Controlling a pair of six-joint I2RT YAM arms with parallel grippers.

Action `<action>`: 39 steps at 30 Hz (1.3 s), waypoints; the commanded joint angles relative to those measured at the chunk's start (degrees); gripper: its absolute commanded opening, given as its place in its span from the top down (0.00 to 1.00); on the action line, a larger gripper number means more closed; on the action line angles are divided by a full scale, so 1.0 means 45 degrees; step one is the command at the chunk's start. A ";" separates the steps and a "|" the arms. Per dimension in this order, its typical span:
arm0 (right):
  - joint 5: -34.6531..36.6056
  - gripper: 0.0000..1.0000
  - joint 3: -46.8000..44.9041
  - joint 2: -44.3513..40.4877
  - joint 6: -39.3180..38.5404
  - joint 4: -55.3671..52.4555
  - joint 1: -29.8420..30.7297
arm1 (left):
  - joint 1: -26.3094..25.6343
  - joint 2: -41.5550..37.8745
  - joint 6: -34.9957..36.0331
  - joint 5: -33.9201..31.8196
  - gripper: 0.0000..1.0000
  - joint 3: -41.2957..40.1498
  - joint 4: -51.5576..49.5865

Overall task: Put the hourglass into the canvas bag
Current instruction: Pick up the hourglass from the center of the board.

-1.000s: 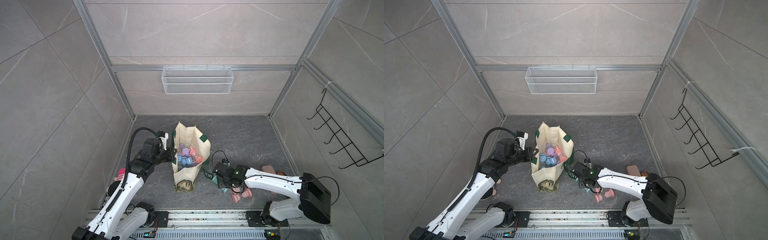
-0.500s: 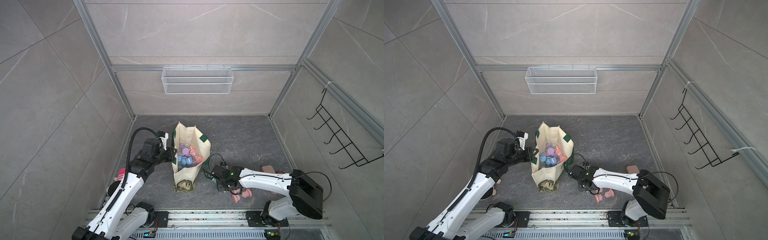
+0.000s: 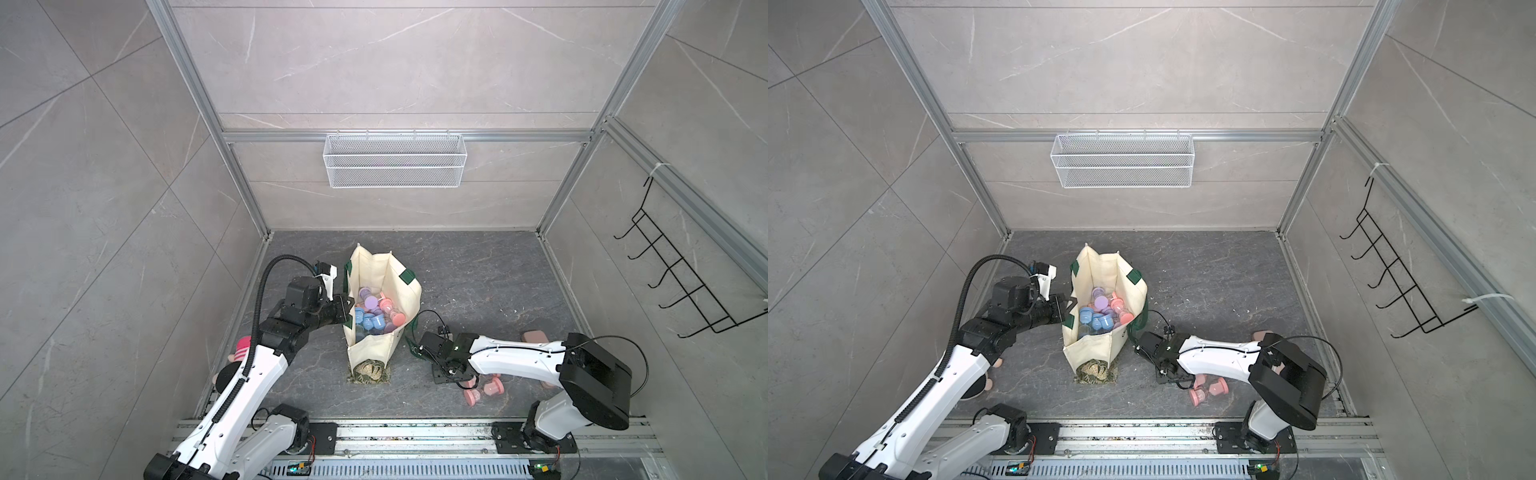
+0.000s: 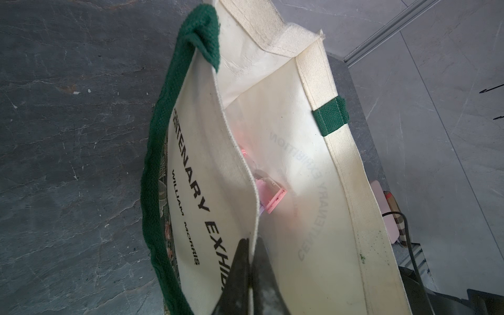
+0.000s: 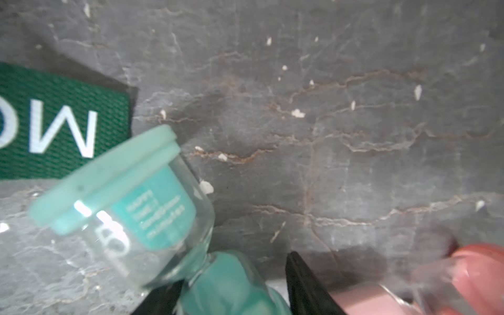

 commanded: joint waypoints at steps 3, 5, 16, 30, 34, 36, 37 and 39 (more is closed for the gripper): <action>-0.0007 0.47 0.0136 0.0480 0.0007 0.0134 0.0040 | -0.0041 -0.0083 0.0191 0.0330 1.00 0.0009 -0.0003; -0.0018 0.44 0.0228 0.0633 0.0000 0.0134 0.0052 | -0.0041 -0.0117 0.0209 0.0291 1.00 0.0046 -0.0022; 0.0187 0.41 0.0543 0.1166 -0.0069 0.0287 -0.0002 | -0.0041 -0.0139 0.0174 0.0373 1.00 -0.0003 0.0031; 0.0045 0.73 0.0283 0.0527 -0.0042 0.0466 -0.0022 | -0.0041 -0.0118 0.0197 0.0375 1.00 0.0045 -0.0017; 0.0119 0.83 0.0244 0.0123 0.0086 0.0283 -0.0019 | -0.0041 -0.0229 0.0177 0.0358 1.00 0.0012 0.0042; 0.0215 0.86 0.0269 -0.0288 0.0106 0.0148 -0.0003 | -0.0041 -0.0202 0.0196 0.0386 1.00 0.0040 0.0036; 0.0343 0.87 0.0281 -0.0591 0.0106 0.0027 0.0013 | -0.0040 -0.0197 0.0190 0.0385 1.00 0.0040 0.0048; 0.0660 0.89 0.0317 -0.1141 0.0126 -0.0218 0.0000 | -0.0039 -0.0134 0.0154 0.0420 1.00 0.0000 0.0078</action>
